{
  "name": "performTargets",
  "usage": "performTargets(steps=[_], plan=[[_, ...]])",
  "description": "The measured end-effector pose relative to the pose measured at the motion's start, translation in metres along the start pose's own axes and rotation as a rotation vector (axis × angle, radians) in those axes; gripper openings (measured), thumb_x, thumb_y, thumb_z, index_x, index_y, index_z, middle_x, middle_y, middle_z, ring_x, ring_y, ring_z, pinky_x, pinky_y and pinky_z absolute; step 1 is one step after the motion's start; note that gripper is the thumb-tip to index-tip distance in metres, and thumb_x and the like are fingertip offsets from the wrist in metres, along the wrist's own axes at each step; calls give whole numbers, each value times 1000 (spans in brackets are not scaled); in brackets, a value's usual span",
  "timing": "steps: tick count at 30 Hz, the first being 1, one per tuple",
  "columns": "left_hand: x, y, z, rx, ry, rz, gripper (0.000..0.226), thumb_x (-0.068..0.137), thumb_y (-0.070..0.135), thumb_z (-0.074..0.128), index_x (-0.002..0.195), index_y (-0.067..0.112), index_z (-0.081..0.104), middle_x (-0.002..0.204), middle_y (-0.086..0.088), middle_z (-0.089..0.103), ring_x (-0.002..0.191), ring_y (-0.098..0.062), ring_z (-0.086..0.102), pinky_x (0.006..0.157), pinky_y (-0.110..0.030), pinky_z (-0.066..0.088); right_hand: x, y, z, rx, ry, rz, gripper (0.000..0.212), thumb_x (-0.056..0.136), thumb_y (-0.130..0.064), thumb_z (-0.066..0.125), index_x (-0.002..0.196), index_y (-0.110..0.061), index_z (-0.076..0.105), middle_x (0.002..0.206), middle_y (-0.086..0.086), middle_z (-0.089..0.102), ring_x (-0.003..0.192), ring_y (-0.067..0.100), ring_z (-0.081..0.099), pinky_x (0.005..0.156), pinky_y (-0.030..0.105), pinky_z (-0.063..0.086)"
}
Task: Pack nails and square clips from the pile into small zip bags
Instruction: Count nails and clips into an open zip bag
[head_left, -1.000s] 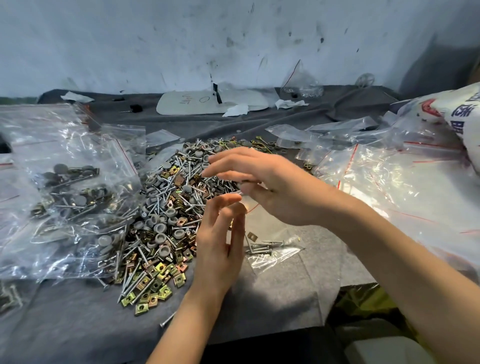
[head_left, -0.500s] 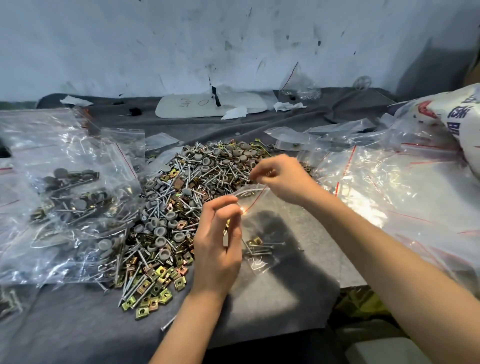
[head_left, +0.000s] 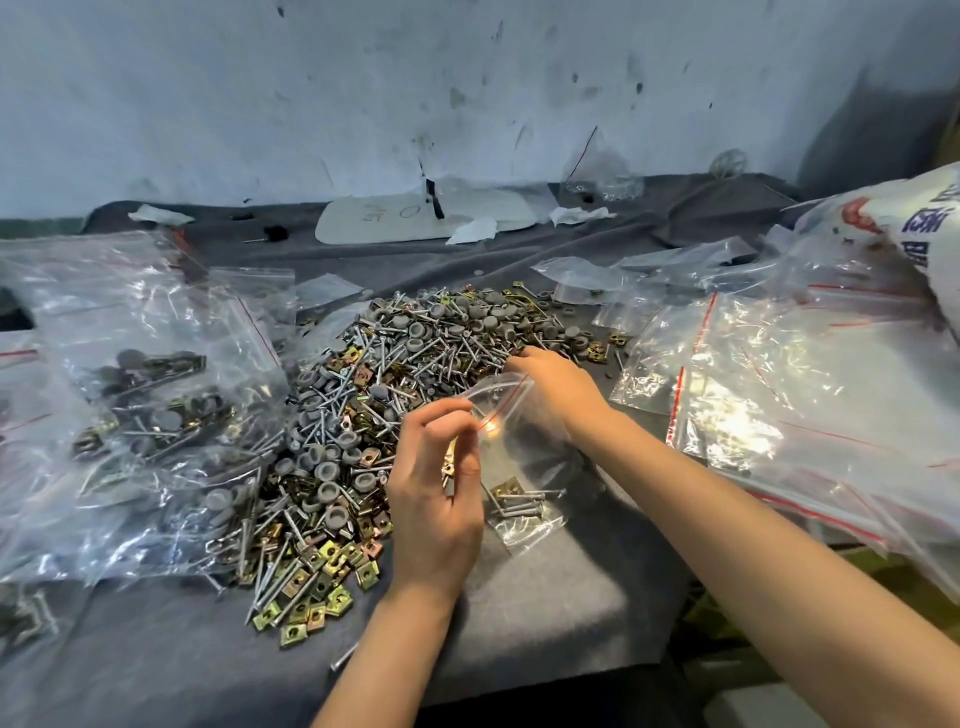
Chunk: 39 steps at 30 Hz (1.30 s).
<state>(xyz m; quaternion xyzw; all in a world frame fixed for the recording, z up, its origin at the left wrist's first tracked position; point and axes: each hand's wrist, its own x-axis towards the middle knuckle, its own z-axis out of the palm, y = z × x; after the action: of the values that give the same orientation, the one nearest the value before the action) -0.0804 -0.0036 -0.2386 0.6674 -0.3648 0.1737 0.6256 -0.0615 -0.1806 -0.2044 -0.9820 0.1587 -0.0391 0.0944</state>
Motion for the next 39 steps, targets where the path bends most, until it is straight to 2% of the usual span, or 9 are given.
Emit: performTargets(steps=[5, 8, 10, 15, 21, 25, 29, 33, 39], plan=[[0, 1, -1, -8, 5, 7, 16, 88, 17, 47, 101, 21, 55, 111, 1, 57, 96, -12, 57, 79, -26, 50, 0, 5, 3, -9, -3, -51, 29, 92, -1, 52, 120, -2, 58, 121, 12, 57, 113, 29, 47, 96, 39, 40], [1, 0, 0, -1, 0, 1, 16, 87, 17, 47, 100, 22, 55, 110, 2, 56, 92, -10, 57, 77, -23, 48, -8, 9, -2, 227, 94, -42, 11, 83, -2, 61, 91, -9, 61, 87, -1, 58, 86, 19, 51, 67, 20, 40], [1, 0, 0, 3, -6, 3, 16, 87, 17, 47, 101, 22, 55, 110, 3, 56, 91, -11, 57, 76, -24, 49, -13, 11, -12, 391, 135, -11, 19, 78, 1, 66, 80, -16, 56, 72, -8, 52, 71, 13, 49, 54, 15, 36], [0, -1, 0, 15, -7, -10, 16, 88, 18, 47, 101, 22, 54, 110, 2, 55, 92, -13, 58, 78, -29, 51, -19, 18, -23, 429, 188, 36, 11, 85, -1, 65, 92, -10, 68, 84, 6, 67, 75, 19, 62, 70, 30, 52], [1, 0, 0, 29, 7, -3, 16, 87, 16, 46, 100, 21, 54, 109, 0, 56, 96, -7, 57, 83, -21, 49, -19, 22, -18, 287, 115, 63, 16, 86, -4, 63, 95, -12, 74, 89, 6, 69, 79, 18, 60, 68, 21, 39], [1, -1, 0, 30, 4, -7, 17, 87, 16, 46, 101, 22, 54, 109, 0, 56, 96, -8, 57, 83, -21, 49, -18, 14, -11, 202, 57, 12, 20, 86, -4, 62, 79, -21, 70, 71, -4, 53, 76, 22, 53, 67, 27, 37], [1, -1, 0, 21, 1, -6, 17, 87, 16, 46, 101, 21, 54, 109, 0, 56, 95, -5, 56, 83, -18, 47, -14, 13, -6, 100, 95, -59, 16, 86, -4, 57, 79, -16, 64, 79, -4, 39, 91, 29, 52, 69, 31, 34], [1, -2, 0, 28, -1, -5, 16, 87, 16, 46, 101, 21, 54, 109, 0, 56, 95, -5, 56, 83, -21, 49, -12, 17, -4, 108, 100, -67, 7, 87, -9, 61, 85, -15, 62, 96, 4, 55, 103, 30, 46, 81, 35, 37], [1, -1, 0, 42, -6, -1, 17, 86, 16, 46, 101, 21, 54, 109, -2, 56, 96, -9, 57, 83, -25, 50, -31, -2, -48, 712, 294, -81, 9, 82, -14, 72, 82, -14, 64, 87, -3, 64, 87, 13, 59, 86, 33, 48]])
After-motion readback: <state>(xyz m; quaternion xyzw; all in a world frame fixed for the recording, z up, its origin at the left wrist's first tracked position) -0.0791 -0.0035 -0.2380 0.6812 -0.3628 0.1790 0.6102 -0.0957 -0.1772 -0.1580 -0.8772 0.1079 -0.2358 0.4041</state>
